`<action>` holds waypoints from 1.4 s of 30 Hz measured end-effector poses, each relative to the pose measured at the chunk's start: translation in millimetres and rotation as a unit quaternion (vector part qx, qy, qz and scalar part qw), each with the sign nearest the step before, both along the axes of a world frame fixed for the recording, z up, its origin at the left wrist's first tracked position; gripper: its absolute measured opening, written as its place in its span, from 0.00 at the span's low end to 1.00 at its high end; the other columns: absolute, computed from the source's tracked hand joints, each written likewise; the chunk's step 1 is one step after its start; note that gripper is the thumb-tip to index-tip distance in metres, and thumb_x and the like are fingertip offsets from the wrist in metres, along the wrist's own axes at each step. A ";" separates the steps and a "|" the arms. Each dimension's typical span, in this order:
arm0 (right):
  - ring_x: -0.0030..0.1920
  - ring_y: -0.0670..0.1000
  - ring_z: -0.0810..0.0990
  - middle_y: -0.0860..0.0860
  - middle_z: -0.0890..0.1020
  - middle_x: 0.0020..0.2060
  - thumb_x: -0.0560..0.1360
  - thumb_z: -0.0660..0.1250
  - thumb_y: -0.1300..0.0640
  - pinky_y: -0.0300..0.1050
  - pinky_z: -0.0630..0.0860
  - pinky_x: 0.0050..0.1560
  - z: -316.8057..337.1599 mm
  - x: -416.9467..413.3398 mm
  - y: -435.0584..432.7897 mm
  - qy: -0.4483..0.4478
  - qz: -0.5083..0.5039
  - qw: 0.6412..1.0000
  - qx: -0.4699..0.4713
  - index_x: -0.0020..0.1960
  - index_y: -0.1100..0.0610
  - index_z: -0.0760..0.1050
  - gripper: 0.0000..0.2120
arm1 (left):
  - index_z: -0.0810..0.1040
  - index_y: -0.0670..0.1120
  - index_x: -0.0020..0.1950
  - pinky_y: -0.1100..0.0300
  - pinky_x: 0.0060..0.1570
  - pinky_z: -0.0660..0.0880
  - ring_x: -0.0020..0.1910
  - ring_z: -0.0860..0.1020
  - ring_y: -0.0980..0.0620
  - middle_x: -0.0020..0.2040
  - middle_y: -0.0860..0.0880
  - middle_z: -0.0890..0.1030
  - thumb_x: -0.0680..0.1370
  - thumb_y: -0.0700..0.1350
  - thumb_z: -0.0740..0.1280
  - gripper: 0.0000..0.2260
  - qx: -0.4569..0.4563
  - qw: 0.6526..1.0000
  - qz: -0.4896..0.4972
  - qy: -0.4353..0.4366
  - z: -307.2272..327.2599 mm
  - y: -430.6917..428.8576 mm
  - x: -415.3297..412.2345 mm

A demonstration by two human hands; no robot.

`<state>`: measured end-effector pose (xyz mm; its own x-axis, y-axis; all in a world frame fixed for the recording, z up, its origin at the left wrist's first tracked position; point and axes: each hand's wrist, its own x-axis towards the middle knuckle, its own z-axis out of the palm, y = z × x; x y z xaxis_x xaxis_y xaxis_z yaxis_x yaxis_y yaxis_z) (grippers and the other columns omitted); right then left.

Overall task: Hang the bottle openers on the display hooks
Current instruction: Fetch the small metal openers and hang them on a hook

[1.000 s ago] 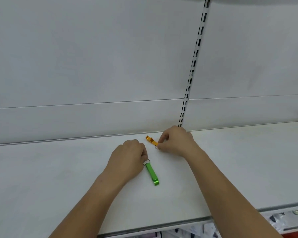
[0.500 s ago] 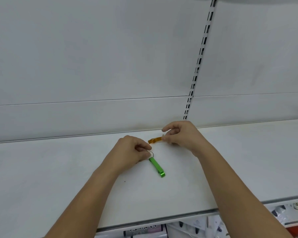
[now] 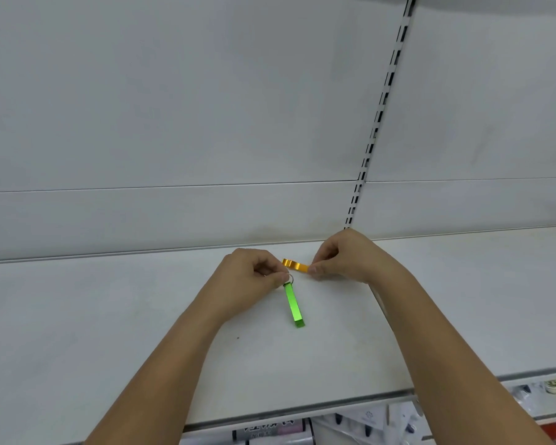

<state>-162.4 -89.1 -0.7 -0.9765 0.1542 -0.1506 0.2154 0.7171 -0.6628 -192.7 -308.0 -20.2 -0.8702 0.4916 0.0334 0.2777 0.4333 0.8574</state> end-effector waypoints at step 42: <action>0.36 0.50 0.86 0.52 0.87 0.37 0.71 0.76 0.66 0.40 0.81 0.42 56.6 -8.6 -162.7 0.125 0.215 0.957 -0.147 0.48 0.57 0.85 0.07 | 0.86 0.45 0.48 0.62 0.46 0.80 0.46 0.85 0.51 0.44 0.49 0.88 0.75 0.33 0.72 0.08 0.239 0.933 0.270 0.017 34.8 -161.6 69.7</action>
<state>-171.0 -251.7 55.9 -0.9511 -0.2838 0.1220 -0.2506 0.4780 -0.8419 -123.0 -469.5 14.6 -0.9812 -0.0950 0.1678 0.1595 0.0890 0.9832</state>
